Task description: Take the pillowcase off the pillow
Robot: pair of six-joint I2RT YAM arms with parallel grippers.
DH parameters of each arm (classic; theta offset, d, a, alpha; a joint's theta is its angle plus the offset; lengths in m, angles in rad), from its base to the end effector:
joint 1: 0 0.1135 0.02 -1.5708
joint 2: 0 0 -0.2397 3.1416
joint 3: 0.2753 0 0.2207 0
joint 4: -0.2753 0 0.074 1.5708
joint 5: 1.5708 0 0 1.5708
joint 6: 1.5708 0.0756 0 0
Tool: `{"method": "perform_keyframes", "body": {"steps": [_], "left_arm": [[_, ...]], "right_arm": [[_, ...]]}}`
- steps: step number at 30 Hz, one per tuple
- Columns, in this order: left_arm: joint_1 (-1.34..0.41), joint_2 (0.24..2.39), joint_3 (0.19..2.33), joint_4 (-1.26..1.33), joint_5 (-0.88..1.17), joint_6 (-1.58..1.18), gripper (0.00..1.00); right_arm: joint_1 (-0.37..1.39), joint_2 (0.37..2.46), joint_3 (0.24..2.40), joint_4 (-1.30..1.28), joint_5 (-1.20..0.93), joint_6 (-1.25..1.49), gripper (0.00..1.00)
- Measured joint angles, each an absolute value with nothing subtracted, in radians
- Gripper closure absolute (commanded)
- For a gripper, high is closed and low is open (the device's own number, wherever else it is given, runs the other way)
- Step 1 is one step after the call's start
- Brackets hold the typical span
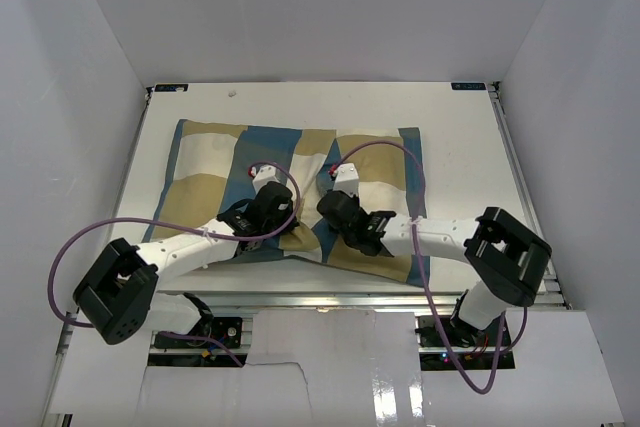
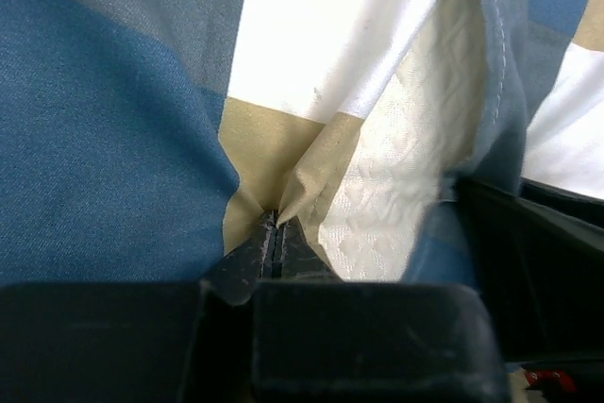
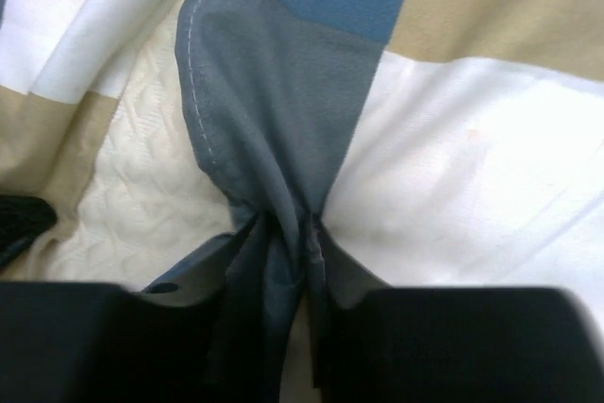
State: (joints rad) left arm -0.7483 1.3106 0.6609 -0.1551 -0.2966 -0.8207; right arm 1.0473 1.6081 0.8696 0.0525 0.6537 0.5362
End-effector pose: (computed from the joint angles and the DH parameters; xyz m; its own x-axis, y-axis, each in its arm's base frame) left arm 0.2094 -0.1642 0.1590 -0.7275 -0.2793 -0.6267 -0.0440 0.9305 -0.3636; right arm 0.2048 0.2629 0.1695 -0.5033 -0.0607 -0.8620 -0.2270 0.9718 0.0642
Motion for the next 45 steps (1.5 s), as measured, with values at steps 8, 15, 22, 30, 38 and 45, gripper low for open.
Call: {"method": "perform_keyframes", "body": {"steps": [8,15,22,30,38,45], "left_arm": [[-0.748,1.339,0.657,-0.138,-0.322,-0.839,1.0],[-0.748,1.343,0.647,-0.116,-0.311,-0.854,0.96],[-0.765,1.307,0.685,-0.107,-0.155,-0.737,0.26],[-0.864,1.311,0.891,-0.182,-0.075,-0.645,0.26],[-0.88,1.509,0.962,-0.235,-0.089,-0.654,0.32],[-0.896,1.589,1.011,-0.26,-0.115,-0.666,0.3]], "right_arm": [[1.047,1.421,0.757,0.009,0.719,0.562,0.92],[1.045,1.243,0.583,0.101,0.71,0.558,0.92],[1.037,1.106,0.417,0.268,0.636,0.538,0.92],[1.034,1.064,0.416,0.298,0.625,0.515,0.92],[1.034,1.021,0.416,0.29,0.639,0.514,0.92],[1.034,0.994,0.416,0.287,0.66,0.513,0.92]]}}
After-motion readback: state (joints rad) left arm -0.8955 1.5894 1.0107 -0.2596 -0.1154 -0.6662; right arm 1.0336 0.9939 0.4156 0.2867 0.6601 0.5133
